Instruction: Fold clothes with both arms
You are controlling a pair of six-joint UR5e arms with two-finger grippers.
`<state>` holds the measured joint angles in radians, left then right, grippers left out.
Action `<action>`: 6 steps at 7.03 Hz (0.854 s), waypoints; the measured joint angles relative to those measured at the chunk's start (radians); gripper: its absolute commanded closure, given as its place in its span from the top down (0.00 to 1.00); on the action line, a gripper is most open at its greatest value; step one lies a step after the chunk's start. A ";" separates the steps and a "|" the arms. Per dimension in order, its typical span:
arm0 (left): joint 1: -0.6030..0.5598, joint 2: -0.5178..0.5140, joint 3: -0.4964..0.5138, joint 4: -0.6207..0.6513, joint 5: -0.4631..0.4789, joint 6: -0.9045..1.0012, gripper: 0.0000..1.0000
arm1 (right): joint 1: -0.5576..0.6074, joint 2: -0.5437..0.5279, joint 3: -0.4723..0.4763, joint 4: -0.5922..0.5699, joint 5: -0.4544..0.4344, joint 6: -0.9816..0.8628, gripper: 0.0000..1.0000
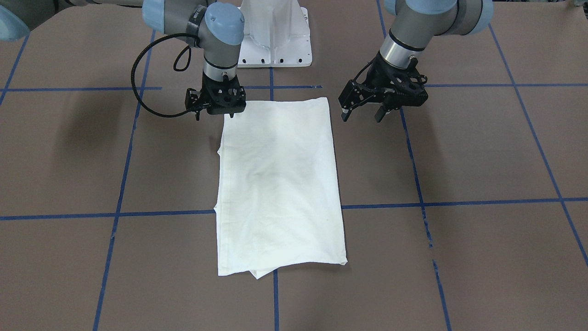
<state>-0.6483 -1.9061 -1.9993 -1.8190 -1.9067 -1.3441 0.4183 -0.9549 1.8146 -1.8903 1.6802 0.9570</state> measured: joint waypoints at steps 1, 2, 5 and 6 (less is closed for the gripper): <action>0.001 0.001 0.000 -0.001 0.000 -0.004 1.00 | 0.025 0.015 -0.005 0.017 0.003 -0.019 1.00; 0.015 0.003 0.007 -0.008 0.000 -0.050 1.00 | 0.040 0.022 -0.001 0.062 0.015 -0.019 1.00; 0.218 0.028 0.030 -0.102 0.093 -0.411 0.97 | 0.060 -0.023 0.096 0.133 0.087 0.021 1.00; 0.284 0.027 0.030 -0.085 0.137 -0.502 0.95 | 0.062 -0.039 0.123 0.136 0.096 0.028 1.00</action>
<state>-0.3640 -1.8794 -1.9690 -1.9040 -1.7697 -1.8459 0.4800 -0.9934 1.9378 -1.7546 1.7764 0.9849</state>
